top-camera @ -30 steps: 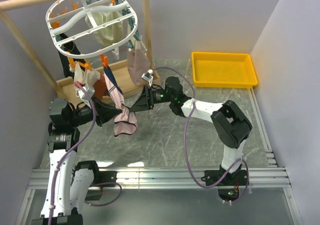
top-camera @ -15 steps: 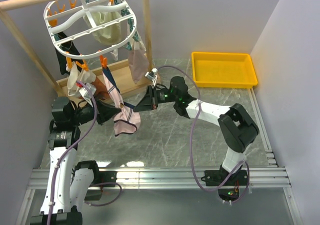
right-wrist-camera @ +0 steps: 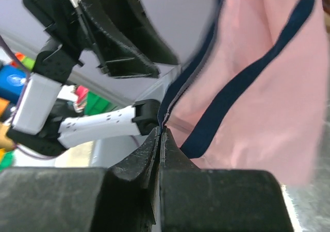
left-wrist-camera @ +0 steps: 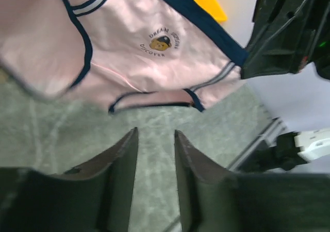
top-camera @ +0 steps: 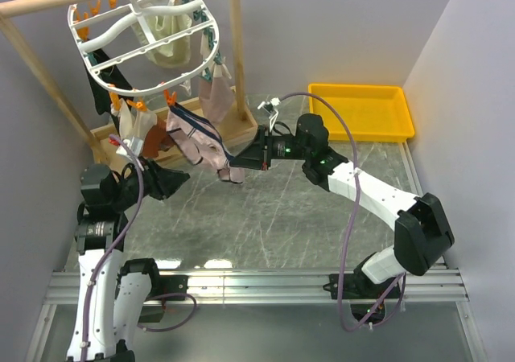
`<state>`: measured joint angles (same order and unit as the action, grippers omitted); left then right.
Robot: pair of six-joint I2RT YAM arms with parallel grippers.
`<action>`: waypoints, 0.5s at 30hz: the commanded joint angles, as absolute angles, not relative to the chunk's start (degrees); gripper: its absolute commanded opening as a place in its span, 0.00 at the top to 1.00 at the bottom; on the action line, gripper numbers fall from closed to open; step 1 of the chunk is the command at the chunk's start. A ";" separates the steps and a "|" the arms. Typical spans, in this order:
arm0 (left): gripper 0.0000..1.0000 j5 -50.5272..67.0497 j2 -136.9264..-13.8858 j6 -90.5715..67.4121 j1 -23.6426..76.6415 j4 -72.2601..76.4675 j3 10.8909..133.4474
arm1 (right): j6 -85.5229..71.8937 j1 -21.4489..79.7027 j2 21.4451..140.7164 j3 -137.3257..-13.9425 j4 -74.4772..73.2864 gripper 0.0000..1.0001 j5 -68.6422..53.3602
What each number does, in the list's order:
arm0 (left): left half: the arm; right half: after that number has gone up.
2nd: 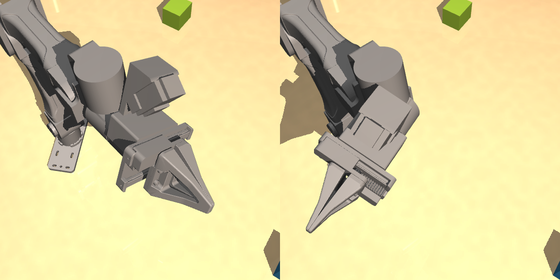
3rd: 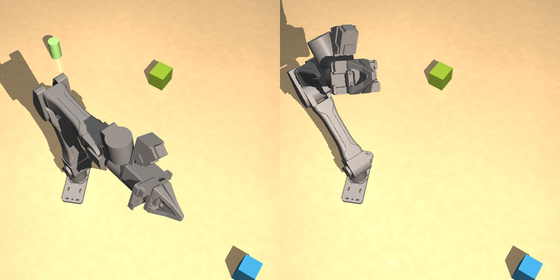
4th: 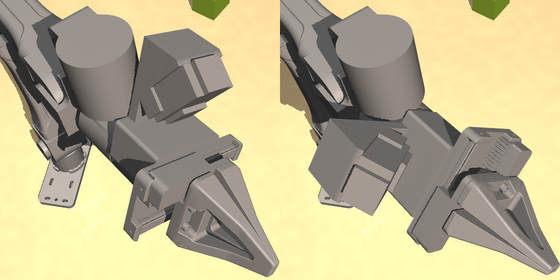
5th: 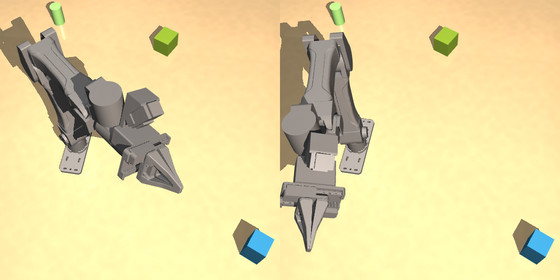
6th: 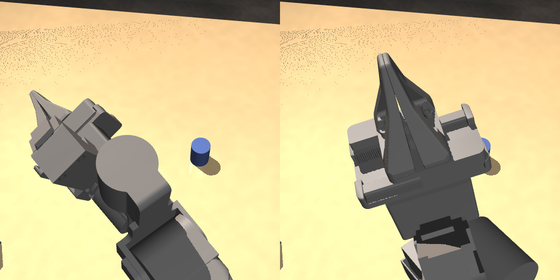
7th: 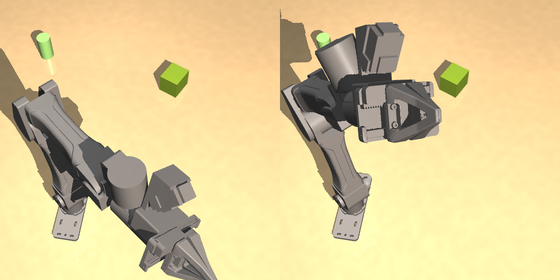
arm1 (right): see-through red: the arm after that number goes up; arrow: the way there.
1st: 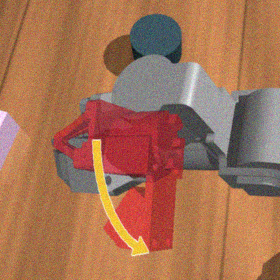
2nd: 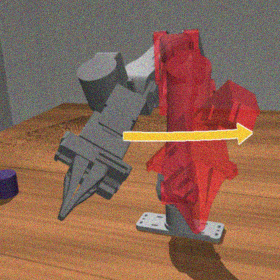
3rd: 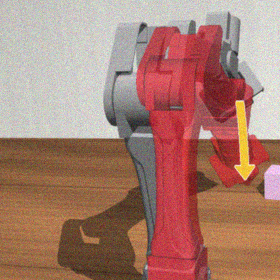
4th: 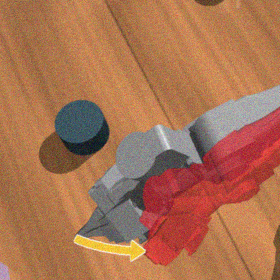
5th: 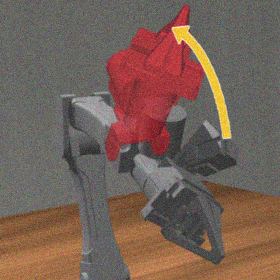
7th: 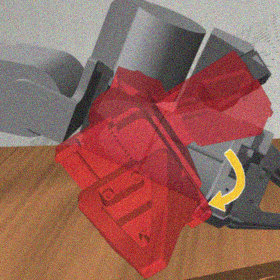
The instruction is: Clip the underwear to the hanger
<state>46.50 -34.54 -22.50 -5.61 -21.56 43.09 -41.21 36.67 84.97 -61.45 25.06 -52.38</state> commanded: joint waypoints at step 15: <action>0.86 40.80 -43.06 -49.03 -1.77 4.03 32.08 | -28.48 39.46 82.53 -63.37 15.03 1.00 -44.30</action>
